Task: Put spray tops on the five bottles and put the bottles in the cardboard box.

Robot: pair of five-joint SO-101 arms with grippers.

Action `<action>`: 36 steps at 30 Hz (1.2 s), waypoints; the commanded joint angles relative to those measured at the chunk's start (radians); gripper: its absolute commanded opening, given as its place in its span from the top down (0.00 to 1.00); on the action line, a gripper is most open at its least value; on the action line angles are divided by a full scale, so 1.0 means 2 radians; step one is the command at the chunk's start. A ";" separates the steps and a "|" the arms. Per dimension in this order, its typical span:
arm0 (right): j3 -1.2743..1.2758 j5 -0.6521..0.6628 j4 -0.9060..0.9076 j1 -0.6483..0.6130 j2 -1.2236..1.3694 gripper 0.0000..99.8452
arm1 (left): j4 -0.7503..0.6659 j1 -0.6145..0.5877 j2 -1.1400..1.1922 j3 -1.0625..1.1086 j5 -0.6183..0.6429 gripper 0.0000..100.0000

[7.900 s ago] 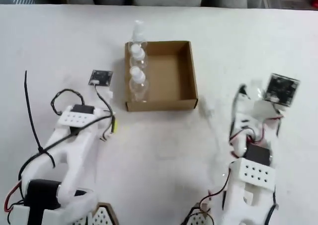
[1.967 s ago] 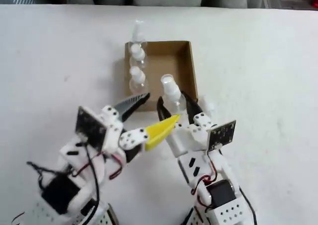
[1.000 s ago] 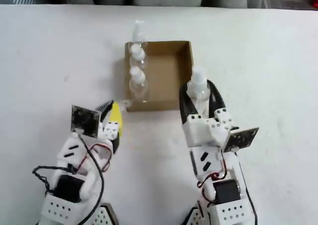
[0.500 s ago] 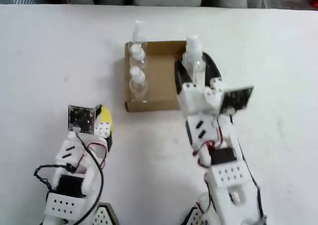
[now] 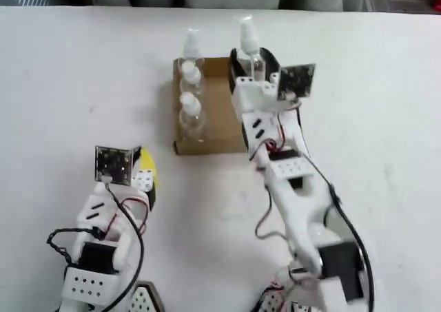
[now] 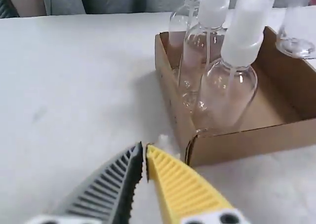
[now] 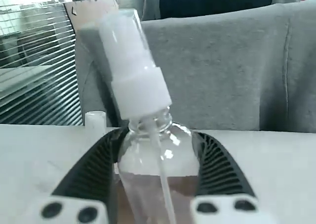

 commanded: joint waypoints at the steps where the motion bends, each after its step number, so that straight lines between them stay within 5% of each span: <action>1: -0.077 0.007 -0.035 0.006 0.069 0.98 | 0.005 -0.005 -0.007 -0.002 -0.005 0.98; 15: -0.238 0.005 -0.108 0.030 0.309 0.98 | 0.005 -0.007 -0.007 -0.002 -0.005 0.98; 36: -0.341 0.005 -0.108 0.033 0.412 0.98 | 0.005 -0.007 -0.007 -0.002 -0.005 0.98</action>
